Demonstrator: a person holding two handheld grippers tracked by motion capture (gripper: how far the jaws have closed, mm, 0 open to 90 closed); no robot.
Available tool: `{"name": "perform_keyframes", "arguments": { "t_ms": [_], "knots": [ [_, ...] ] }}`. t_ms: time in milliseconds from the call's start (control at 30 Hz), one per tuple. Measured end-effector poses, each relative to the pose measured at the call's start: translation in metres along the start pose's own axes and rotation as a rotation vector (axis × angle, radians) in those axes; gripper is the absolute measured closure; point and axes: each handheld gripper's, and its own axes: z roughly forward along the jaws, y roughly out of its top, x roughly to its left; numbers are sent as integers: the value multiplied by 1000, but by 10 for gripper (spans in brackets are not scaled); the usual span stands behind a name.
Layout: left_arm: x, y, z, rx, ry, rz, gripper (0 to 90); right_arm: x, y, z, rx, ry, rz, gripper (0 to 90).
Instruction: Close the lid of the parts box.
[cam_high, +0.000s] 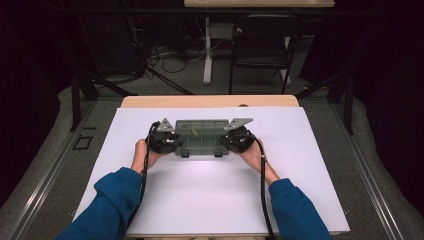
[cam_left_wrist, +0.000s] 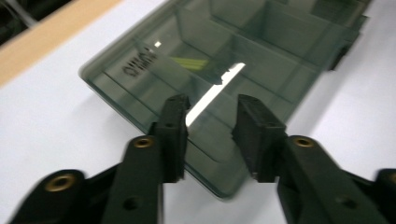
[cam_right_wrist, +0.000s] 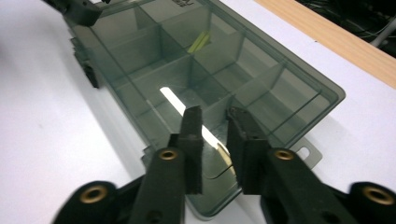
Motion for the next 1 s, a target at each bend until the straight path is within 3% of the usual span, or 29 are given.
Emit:
{"name": "perform_keyframes", "arguments": {
  "t_ms": [167, 333, 567, 1000],
  "knots": [
    [-11, 0, -9, 28, 44, 31, 322, 7, 2, -7, 12, 37, -1, 510],
    [-20, -7, -21, 39, 58, 41, 173, 19, 1, -17, 25, 75, -10, 319],
    [-34, -22, -32, 61, 60, 62, 119, 35, -3, -28, 31, 97, -28, 169],
    [-55, -51, -48, 76, 70, 59, 38, 60, -13, -47, 32, 129, -54, 92]
  ]
}}
